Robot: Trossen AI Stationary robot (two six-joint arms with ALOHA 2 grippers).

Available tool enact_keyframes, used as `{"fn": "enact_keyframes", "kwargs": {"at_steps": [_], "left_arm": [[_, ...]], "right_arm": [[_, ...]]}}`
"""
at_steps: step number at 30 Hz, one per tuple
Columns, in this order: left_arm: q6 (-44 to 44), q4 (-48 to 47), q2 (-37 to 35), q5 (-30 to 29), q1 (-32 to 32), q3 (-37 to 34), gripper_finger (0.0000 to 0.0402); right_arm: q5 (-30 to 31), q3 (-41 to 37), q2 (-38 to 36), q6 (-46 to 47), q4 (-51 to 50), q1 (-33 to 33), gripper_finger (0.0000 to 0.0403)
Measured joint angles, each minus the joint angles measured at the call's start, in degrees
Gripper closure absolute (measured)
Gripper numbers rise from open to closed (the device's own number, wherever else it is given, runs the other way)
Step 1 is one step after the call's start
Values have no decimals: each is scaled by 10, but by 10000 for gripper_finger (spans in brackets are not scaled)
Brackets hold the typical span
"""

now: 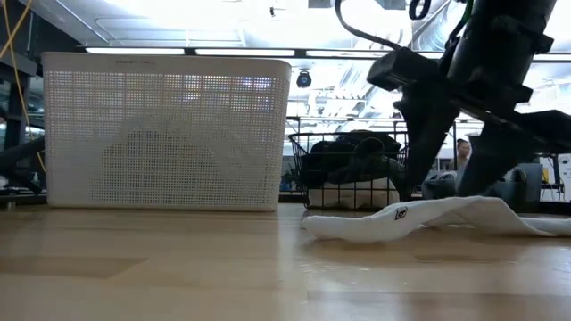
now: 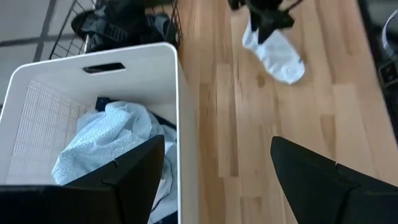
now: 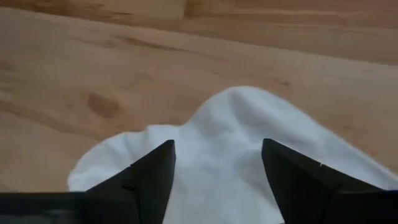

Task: Pick & Place Cloths
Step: Put the white sock into the black bin

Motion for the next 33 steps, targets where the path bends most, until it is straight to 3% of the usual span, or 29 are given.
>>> {"fn": "enact_keyframes", "kwargs": {"at_steps": [6, 16, 21, 30, 33], "left_arm": [[-20, 94, -97, 1, 0, -121, 113], [-81, 205, -224, 48, 0, -310, 113], [-91, 228, -258, 57, 0, -371, 113], [-93, 289, -274, 55, 0, -430, 113], [-92, 300, -273, 55, 0, -437, 113]], "right_arm": [[-40, 0, 10, -7, -9, 0, 161], [-98, 3, 59, -14, -3, 0, 192], [-113, 4, 65, -15, -20, 0, 241], [-149, 3, 66, -27, -51, -4, 385], [-153, 2, 65, -30, -50, -6, 395]]}}
